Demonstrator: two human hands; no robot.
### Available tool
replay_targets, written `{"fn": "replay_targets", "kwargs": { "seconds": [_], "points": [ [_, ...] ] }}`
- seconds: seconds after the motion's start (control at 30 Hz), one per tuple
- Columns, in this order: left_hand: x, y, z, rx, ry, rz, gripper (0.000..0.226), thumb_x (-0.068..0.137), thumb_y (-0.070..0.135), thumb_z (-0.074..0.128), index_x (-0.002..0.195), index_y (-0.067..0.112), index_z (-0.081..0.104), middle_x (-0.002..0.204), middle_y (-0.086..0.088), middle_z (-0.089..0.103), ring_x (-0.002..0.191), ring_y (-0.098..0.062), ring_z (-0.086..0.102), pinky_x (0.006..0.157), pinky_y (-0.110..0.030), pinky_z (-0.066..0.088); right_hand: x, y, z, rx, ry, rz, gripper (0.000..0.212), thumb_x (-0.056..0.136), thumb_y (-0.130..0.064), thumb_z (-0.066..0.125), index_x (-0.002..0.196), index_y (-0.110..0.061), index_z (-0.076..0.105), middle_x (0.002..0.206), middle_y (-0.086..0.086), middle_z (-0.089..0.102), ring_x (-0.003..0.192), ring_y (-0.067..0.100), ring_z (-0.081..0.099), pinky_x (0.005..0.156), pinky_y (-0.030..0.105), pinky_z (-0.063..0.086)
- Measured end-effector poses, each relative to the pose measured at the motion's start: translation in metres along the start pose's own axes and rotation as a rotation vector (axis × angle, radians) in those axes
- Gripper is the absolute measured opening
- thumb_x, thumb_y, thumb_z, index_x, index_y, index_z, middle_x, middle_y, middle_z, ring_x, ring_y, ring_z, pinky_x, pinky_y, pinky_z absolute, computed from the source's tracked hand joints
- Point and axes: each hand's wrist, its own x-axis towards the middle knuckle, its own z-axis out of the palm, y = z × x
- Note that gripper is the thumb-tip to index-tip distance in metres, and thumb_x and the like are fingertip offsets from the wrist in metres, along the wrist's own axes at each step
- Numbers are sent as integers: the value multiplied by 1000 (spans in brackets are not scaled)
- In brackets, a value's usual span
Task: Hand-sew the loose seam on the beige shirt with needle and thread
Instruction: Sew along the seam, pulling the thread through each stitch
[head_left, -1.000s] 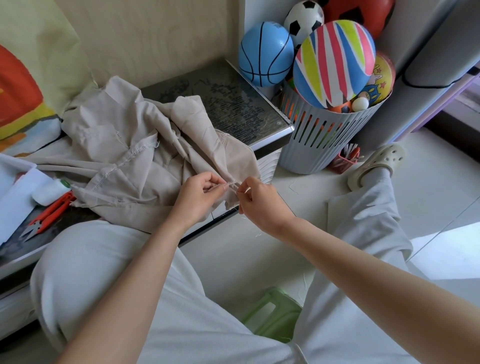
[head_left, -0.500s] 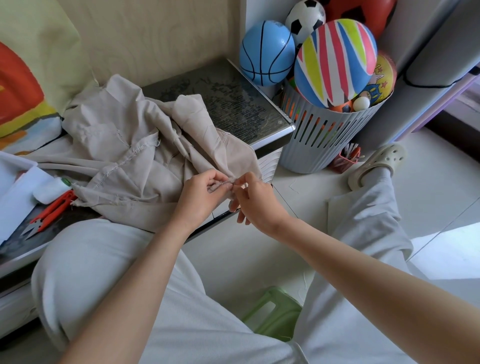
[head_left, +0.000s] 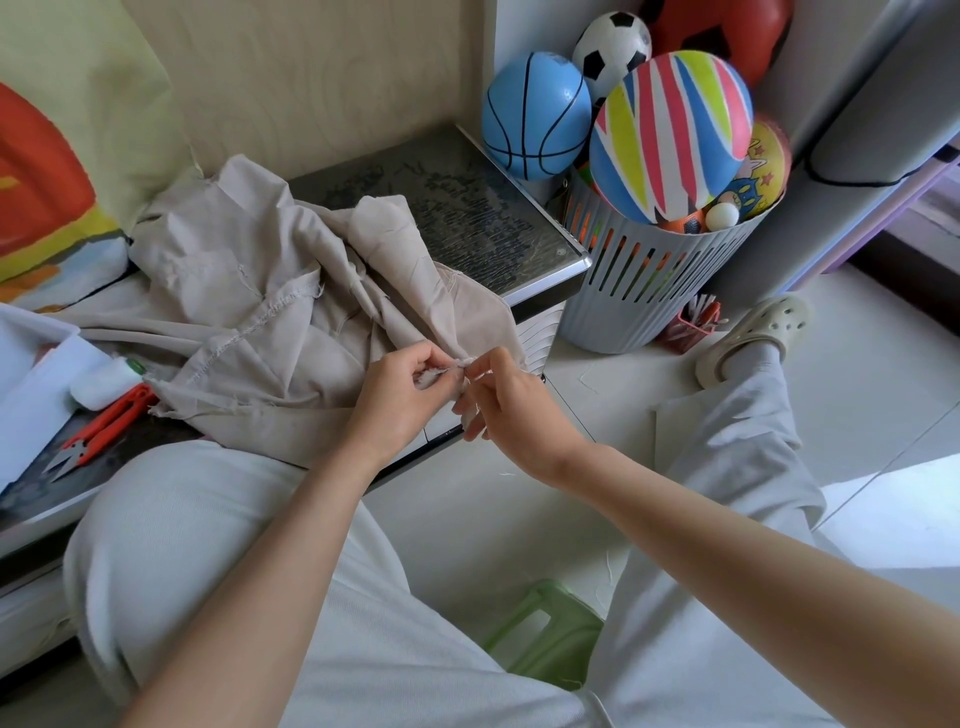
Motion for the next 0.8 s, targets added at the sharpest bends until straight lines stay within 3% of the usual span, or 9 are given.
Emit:
{"fn": "replay_targets", "kwargs": {
  "seconds": [0.13, 0.27, 0.37, 0.5, 0.6, 0.7, 0.8],
  "points": [
    [0, -1, 1, -61, -47, 18, 19, 84, 12, 68, 72, 25, 63, 73, 7, 70, 72, -5, 61, 70, -18, 49, 2, -1, -4, 126, 25, 71, 10, 99, -13, 44, 89, -13, 43, 79, -1, 66, 60, 18, 67, 54, 24, 50],
    [-1, 1, 1, -100, -64, 22, 25, 84, 8, 69, 74, 31, 64, 74, 14, 68, 73, 2, 61, 73, -10, 46, 1, 2, -6, 97, 36, 79, 19, 97, -19, 51, 79, -19, 45, 78, 3, 70, 61, 20, 67, 50, 15, 44],
    [0, 0, 0, -123, -103, 22, 24, 84, 7, 68, 76, 29, 66, 78, 8, 70, 76, -3, 63, 77, -17, 49, 1, 4, -7, 63, 42, 60, 22, 97, -21, 50, 76, -22, 45, 79, 2, 71, 61, 18, 67, 52, 18, 45],
    [0, 2, 0, -175, -115, 23, 22, 84, 6, 68, 77, 27, 67, 72, 12, 71, 72, 2, 64, 71, -11, 46, 3, 5, -6, 38, 56, 55, 21, 97, -22, 49, 77, -20, 48, 75, 2, 71, 59, 18, 66, 58, 27, 50],
    [0, 2, 0, -211, -130, 31, 20, 88, 7, 64, 82, 25, 68, 78, 3, 72, 76, -2, 65, 74, -16, 49, 4, 4, -7, 4, 69, 52, 21, 97, -24, 49, 76, -21, 48, 72, 0, 70, 57, 17, 65, 60, 32, 51],
    [0, 3, 0, -270, -135, 12, 15, 90, 8, 62, 84, 21, 69, 84, -8, 73, 79, -11, 65, 79, -26, 51, 4, 3, -9, -34, 66, 50, 22, 97, -26, 48, 76, -23, 49, 66, -5, 69, 56, 14, 64, 61, 32, 50],
    [1, 4, 2, -343, -138, -24, 14, 89, 9, 63, 81, 19, 69, 75, -7, 71, 72, -14, 63, 71, -25, 50, 5, 3, -11, -37, 50, 49, 20, 96, -24, 49, 78, -19, 53, 64, -5, 68, 56, 14, 64, 61, 31, 50]
  ]
}}
